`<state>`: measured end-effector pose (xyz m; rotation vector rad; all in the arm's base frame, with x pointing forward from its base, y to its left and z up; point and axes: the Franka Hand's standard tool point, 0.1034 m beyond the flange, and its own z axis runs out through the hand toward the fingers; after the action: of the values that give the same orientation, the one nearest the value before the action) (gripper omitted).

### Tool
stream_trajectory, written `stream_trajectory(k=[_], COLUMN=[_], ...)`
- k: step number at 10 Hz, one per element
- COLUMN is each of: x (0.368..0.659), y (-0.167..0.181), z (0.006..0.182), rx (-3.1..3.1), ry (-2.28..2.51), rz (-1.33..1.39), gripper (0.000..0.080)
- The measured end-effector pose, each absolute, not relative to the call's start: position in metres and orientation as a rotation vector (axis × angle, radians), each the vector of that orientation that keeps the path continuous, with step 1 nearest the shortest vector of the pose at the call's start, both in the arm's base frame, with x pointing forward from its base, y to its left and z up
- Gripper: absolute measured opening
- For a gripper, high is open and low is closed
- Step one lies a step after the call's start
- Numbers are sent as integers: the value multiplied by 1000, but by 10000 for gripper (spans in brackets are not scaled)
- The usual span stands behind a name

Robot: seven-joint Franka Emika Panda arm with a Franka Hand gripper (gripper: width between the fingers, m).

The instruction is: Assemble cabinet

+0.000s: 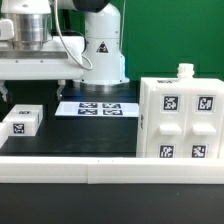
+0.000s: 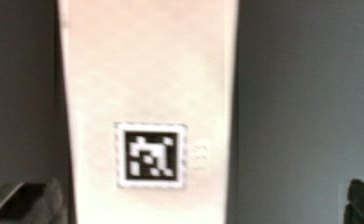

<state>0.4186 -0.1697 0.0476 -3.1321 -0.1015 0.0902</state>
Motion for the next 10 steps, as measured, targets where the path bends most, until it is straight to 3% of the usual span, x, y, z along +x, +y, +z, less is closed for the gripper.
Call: stream_trajectory(k=[10], x=[408], y=[-173], z=[16], rx=[-3152], ry=[-118], rz=[115], gripper=[797])
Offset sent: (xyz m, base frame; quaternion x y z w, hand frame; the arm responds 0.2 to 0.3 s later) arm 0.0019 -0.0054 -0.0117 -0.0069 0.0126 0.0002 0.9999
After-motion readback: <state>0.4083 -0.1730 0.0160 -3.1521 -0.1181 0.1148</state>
